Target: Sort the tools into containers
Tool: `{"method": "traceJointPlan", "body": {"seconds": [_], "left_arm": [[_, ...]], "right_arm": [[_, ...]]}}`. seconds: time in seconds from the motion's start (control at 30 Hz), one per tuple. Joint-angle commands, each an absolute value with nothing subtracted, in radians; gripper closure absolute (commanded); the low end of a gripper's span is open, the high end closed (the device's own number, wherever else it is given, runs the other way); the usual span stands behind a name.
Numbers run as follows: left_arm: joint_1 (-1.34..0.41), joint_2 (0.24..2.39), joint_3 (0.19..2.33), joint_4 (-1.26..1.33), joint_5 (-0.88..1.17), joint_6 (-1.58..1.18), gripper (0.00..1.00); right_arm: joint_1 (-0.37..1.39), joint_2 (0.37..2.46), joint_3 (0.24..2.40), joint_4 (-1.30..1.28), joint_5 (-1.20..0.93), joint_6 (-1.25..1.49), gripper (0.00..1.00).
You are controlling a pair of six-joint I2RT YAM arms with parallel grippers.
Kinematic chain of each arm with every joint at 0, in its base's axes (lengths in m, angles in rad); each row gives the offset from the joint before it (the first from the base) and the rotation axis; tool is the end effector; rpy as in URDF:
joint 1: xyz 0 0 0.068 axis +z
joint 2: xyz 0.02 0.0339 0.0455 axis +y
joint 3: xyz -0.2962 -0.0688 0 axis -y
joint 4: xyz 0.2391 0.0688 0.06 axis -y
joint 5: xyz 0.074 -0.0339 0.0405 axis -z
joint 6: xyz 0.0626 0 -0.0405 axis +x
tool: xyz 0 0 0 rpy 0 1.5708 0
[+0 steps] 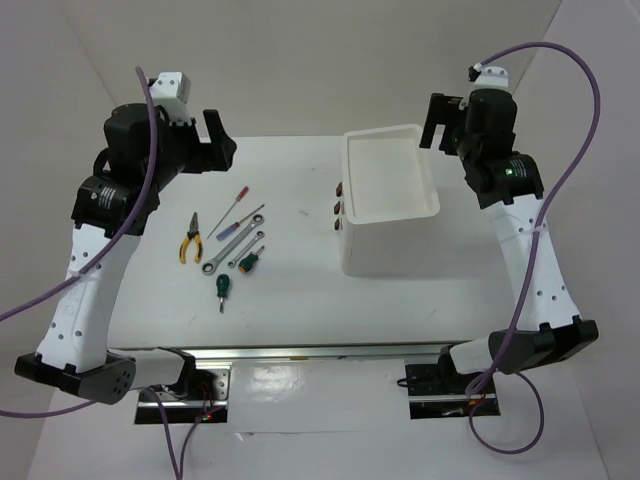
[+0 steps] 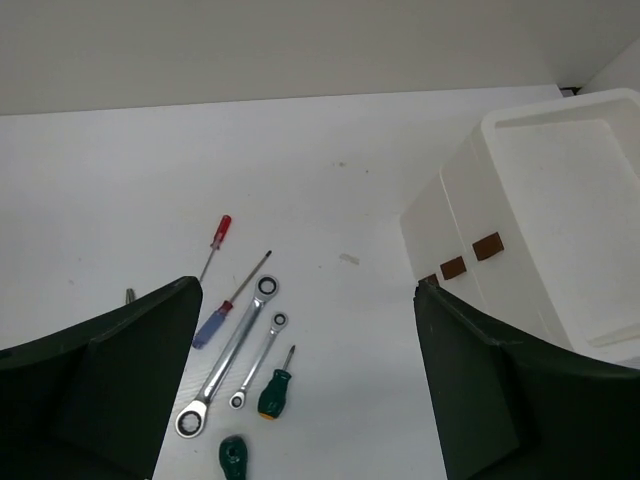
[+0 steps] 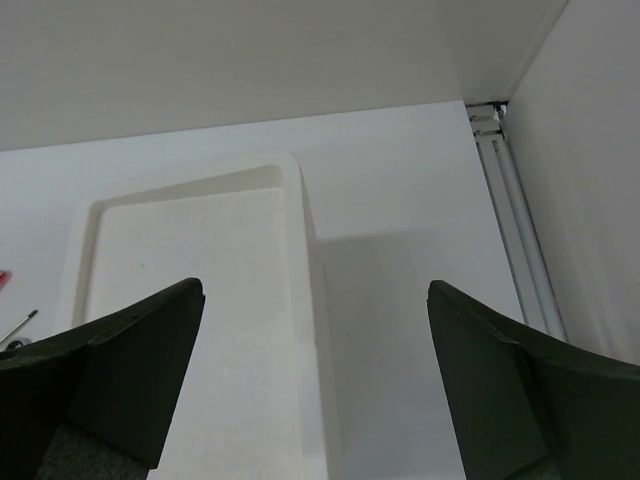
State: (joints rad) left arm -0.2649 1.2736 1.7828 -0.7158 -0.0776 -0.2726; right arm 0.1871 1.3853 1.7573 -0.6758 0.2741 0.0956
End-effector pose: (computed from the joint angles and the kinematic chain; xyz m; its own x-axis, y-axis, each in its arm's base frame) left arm 0.2390 -0.0598 0.5377 -0.2412 -0.2127 -0.9469 0.1276 0.9603 -0.2482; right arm 0.2924 0.0381 0.5073 -0.2855 0.0395 -0.9576 0.1024 0.9947 0.0105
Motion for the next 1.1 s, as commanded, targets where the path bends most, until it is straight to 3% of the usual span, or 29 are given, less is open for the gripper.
{"method": "traceJointPlan", "body": {"seconds": [0.0, 0.13, 0.2, 0.47, 0.8, 1.07], "left_arm": [[-0.249, 1.282, 1.773, -0.675, 0.007, -0.307, 0.0], [-0.236, 1.282, 1.677, -0.617, 0.197, -0.38, 0.0], [-0.236, 1.282, 1.6, -0.559, 0.286, -0.416, 0.0], [-0.218, 1.259, 1.459, -0.463, 0.365, -0.43, 0.0], [-0.187, 1.339, 1.301, -0.281, 0.549, -0.523, 0.0], [-0.238, 1.541, 1.241, 0.193, 0.848, -0.785, 0.0]], "right_arm": [[0.18, 1.376, 1.72, -0.612, 0.265, 0.081, 0.0], [0.17, 1.48, 1.704, -0.569, 0.328, 0.028, 0.0], [0.17, 1.595, 1.794, -0.615, 0.316, 0.015, 0.0], [0.146, 1.686, 1.727, -0.523, 0.224, 0.049, 0.0], [0.19, 1.597, 1.536, -0.557, 0.327, 0.137, 0.0], [0.19, 1.514, 1.451, -0.557, 0.36, 0.158, 0.0]]}}
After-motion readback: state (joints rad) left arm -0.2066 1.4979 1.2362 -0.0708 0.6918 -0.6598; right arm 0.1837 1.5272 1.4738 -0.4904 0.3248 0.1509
